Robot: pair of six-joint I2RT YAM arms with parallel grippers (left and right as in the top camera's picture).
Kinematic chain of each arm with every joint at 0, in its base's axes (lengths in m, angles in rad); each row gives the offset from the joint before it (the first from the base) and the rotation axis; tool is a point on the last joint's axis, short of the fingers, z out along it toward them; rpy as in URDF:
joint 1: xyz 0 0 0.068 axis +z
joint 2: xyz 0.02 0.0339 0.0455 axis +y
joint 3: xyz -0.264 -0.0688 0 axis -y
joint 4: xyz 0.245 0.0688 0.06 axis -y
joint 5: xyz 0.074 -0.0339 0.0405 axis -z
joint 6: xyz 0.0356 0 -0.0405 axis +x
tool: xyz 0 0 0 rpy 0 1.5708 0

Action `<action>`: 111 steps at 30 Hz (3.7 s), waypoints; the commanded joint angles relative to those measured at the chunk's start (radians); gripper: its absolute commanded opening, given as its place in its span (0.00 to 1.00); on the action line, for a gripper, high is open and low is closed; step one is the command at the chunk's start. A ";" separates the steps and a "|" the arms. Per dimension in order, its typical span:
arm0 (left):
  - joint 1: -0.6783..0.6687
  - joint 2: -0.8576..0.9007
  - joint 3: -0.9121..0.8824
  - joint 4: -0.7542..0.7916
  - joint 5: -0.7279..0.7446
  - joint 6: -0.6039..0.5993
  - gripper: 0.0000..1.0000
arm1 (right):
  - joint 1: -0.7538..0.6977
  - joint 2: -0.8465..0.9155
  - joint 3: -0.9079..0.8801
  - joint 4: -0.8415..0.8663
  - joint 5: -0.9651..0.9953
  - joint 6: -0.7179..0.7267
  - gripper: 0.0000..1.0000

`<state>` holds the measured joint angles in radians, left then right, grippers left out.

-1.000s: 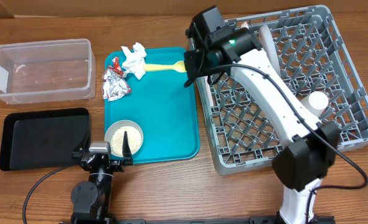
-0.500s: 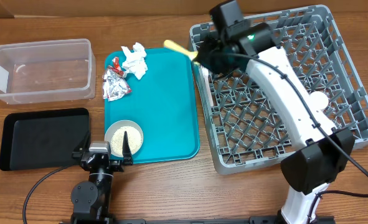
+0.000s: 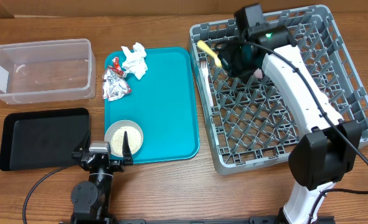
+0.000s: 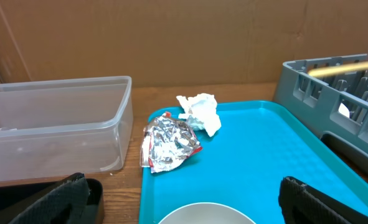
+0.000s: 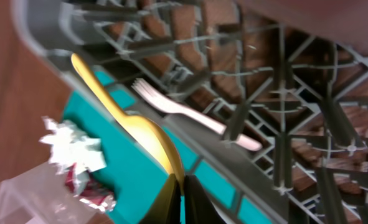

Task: Sort waste into correct bins and load items into the dishwasher rack
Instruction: 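Carry the yellow spoon to the rack's back left and release it, then raise the right gripper and retract it to the right side, then move the left gripper over the teal tray toward the crumpled tissue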

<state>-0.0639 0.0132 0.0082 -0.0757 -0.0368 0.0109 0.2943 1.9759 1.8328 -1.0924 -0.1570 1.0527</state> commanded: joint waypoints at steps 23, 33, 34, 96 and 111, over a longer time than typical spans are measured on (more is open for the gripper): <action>0.003 -0.001 -0.003 0.002 0.005 0.009 1.00 | 0.085 -0.060 -0.047 0.078 -0.006 -0.113 0.41; 0.003 -0.001 -0.003 0.002 0.005 0.009 1.00 | 0.089 -0.161 -0.046 0.066 0.052 -0.351 0.40; 0.003 -0.001 -0.003 0.002 0.005 0.009 1.00 | 0.090 -0.169 -0.046 0.065 0.051 -0.370 0.40; 0.003 0.002 -0.003 0.014 0.126 -0.093 1.00 | -0.240 -0.811 -0.042 -0.077 0.246 -0.792 1.00; 0.003 0.200 0.396 -0.089 0.153 -0.253 1.00 | -0.240 -0.769 -0.042 -0.093 0.246 -0.792 1.00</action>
<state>-0.0639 0.1162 0.2623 -0.1059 0.1707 -0.2127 0.0589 1.2110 1.7912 -1.1896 0.0822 0.2615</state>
